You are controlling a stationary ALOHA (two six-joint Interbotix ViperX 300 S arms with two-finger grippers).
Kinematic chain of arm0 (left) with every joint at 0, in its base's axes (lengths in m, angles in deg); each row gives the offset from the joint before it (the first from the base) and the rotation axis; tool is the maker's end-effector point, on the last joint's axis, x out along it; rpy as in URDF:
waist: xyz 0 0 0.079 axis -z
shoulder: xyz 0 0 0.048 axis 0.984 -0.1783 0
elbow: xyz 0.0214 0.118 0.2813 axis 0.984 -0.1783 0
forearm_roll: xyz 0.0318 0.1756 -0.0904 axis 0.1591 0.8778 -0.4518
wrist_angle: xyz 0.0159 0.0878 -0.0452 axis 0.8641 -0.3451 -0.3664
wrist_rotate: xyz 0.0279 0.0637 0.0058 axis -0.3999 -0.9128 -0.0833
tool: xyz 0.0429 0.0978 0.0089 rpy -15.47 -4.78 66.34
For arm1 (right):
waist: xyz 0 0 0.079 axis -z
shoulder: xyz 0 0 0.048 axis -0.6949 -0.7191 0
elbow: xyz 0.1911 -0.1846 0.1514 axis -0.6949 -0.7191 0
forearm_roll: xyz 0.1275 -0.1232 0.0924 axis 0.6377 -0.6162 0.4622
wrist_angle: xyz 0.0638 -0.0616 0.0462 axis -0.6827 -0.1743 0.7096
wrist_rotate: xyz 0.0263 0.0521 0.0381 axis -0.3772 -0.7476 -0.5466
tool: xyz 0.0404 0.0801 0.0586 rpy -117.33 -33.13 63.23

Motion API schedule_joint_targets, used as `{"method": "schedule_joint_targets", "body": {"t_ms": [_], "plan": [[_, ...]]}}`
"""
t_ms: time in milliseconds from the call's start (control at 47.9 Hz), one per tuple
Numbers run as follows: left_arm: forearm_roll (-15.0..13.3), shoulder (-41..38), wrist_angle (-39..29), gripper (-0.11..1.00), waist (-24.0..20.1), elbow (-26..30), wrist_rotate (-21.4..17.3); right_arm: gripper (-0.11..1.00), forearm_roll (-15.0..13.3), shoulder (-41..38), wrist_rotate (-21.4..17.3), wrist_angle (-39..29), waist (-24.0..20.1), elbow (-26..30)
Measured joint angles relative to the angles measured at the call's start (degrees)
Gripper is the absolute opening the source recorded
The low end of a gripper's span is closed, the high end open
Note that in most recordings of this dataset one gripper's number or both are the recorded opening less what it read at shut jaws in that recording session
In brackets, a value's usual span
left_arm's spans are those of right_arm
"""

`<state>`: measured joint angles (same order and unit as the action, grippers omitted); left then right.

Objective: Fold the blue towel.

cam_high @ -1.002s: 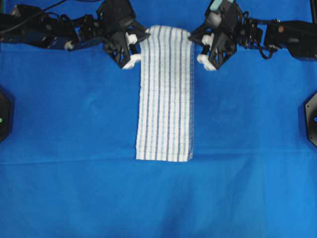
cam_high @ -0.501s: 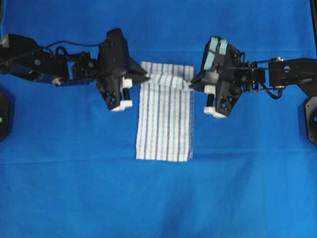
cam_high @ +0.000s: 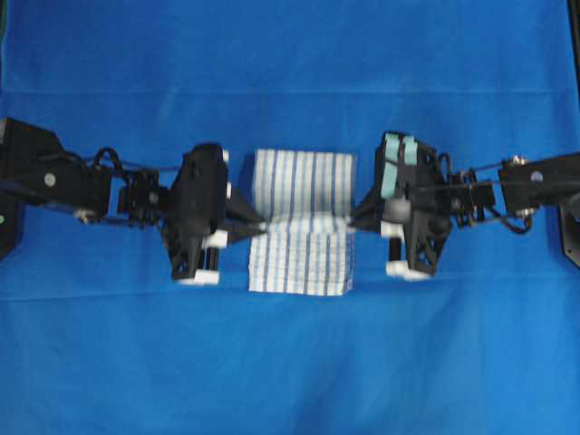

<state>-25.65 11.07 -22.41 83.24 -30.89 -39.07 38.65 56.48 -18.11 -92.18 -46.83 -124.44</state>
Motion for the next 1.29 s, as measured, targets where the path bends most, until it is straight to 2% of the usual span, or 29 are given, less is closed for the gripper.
{"method": "schedule_joint_targets", "body": {"t_ms": [376, 668, 1148, 1190, 1294], "plan": [[-0.18, -3.78, 0.09, 0.05, 4.75, 0.62, 0.79, 0.08, 3.87, -3.16, 0.00, 0.00, -4.31, 0.35], [-0.18, -6.33, 0.97, 0.06, 5.01, 0.79, 1.67, 0.08, 5.01, -6.15, 0.00, 0.00, -5.54, 1.49], [-0.18, -6.59, 0.62, 0.35, 4.57, 0.79, 1.67, 0.09, 5.62, -7.82, 0.00, 0.35, -5.71, 3.60], [-0.18, -6.50, 0.62, 0.37, 4.57, 0.79, 1.67, 0.15, 5.89, -7.82, 0.00, 0.35, -5.71, 4.04], [-0.18, -5.63, -1.05, 0.43, 4.57, 0.79, 1.23, 0.47, 6.15, -7.65, 0.18, -0.88, -5.98, 5.36]]}}
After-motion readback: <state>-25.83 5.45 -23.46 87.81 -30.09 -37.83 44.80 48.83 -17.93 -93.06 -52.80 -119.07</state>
